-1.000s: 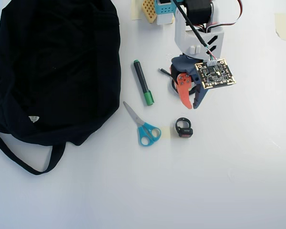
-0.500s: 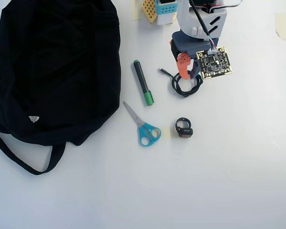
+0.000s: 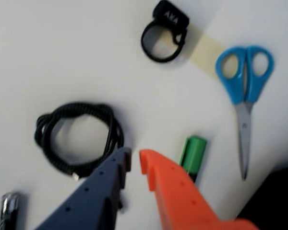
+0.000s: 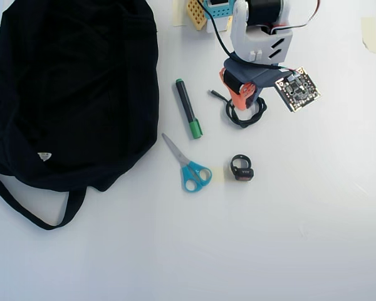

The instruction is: Put the bike light into the black bag

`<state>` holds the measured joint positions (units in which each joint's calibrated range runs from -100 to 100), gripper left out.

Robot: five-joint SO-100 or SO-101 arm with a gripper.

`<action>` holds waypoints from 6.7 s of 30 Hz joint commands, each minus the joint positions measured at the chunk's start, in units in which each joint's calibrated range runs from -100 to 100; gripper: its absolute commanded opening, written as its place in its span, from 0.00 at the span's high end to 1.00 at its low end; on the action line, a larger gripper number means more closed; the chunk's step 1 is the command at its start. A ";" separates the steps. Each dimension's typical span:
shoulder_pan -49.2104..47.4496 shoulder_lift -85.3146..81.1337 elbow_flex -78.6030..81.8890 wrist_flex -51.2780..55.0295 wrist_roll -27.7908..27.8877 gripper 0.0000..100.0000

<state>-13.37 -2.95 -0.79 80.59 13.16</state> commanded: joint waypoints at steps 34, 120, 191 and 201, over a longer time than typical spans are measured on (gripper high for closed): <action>-2.11 34.40 -33.89 -4.45 -1.78 0.73; 0.06 50.91 -33.98 -15.39 1.57 0.83; 1.63 -5.85 4.29 18.80 0.37 0.98; 6.64 -27.01 17.77 18.72 -1.57 0.98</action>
<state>-9.85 -22.96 16.43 98.37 12.97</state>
